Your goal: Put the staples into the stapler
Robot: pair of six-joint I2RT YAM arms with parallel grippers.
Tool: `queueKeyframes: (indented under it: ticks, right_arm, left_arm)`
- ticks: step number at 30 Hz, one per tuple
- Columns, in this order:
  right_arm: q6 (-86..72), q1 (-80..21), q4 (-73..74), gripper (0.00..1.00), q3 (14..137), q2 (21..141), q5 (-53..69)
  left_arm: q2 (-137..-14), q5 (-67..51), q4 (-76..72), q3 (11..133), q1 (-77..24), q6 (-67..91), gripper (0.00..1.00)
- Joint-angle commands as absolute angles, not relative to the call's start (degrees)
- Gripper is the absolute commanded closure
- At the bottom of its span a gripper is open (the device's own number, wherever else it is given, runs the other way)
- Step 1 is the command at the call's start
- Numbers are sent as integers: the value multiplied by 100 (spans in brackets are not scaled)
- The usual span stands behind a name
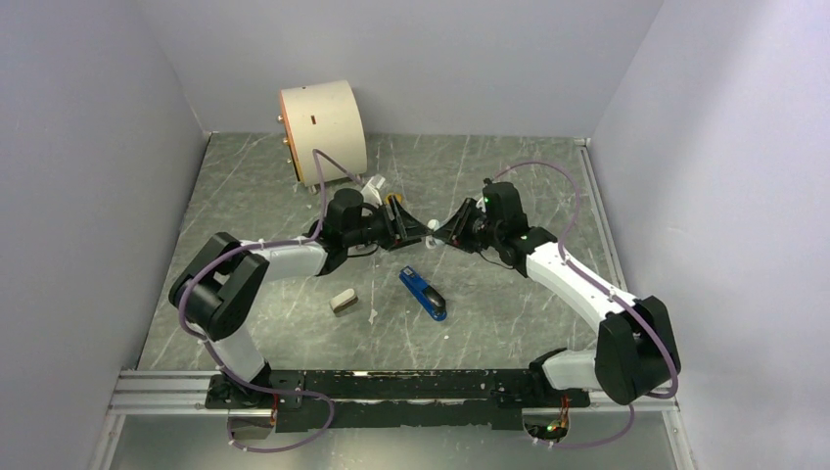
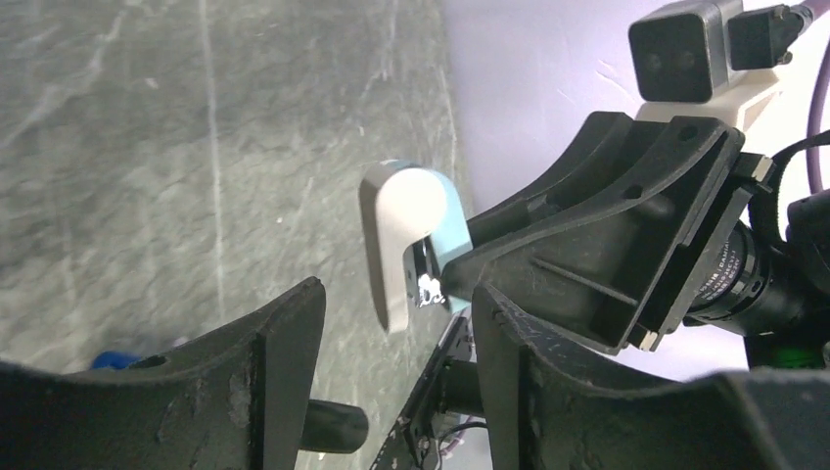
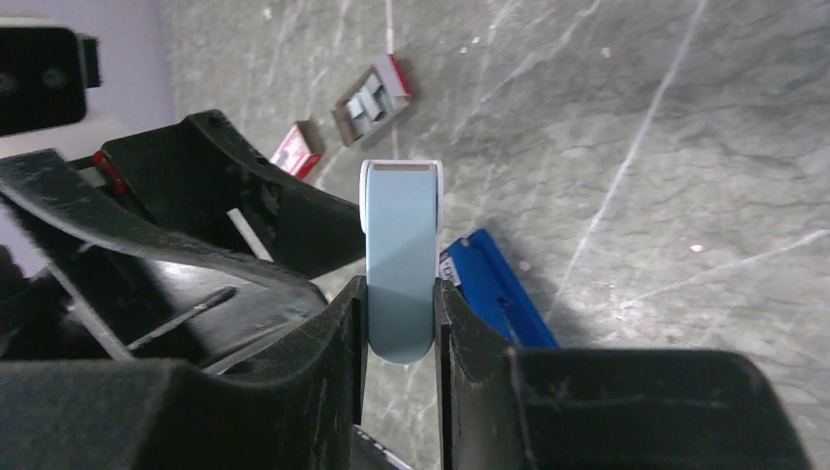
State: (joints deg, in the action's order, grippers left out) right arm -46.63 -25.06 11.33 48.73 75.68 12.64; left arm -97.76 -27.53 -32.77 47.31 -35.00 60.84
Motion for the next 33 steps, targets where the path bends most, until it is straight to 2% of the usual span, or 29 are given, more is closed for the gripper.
queueKeyframes:
  ticks: [1, 4, 8, 14, 16, 18, 23, 27, 33]
  right_arm:
    - [-4932, -2414, 688, 91, 4839, 7339, 1826]
    - [-4988, -2409, 642, 91, 4805, 7279, 1872]
    - [-5018, -2410, 623, 91, 4755, 7218, 1846]
    - [-5077, -2401, 555, 92, 4755, 7207, 1801]
    - [-5111, -2399, 549, 92, 4748, 7184, 1791]
    - [-5115, -2399, 476, 92, 4742, 7149, 1834]
    - [-5120, -2399, 417, 93, 4746, 7149, 1936]
    - [-5058, -2388, 557, 93, 4812, 7193, 1879]
    - [-4642, -2210, 1429, 92, 5386, 7188, 1250]
  left_arm:
    - [-9848, -2839, -3675, 5043, -3712, 5995, 42]
    - [-9832, -2761, -3433, 5096, -3784, 5785, 57]
    - [-9631, -2564, -3050, 5017, -3823, 5463, 61]
    - [-9395, -2400, -2812, 4838, -3845, 5194, 57]
    - [-9371, -2375, -2770, 4825, -3855, 5141, 61]
    - [-9374, -2395, -2745, 4844, -3874, 5066, 70]
    - [-9480, -2497, -2647, 5008, -3966, 4906, 77]
    - [-9466, -2321, -2522, 5047, -4012, 4740, 93]
    - [-9407, -1874, -1693, 5197, -4069, 3736, 95]
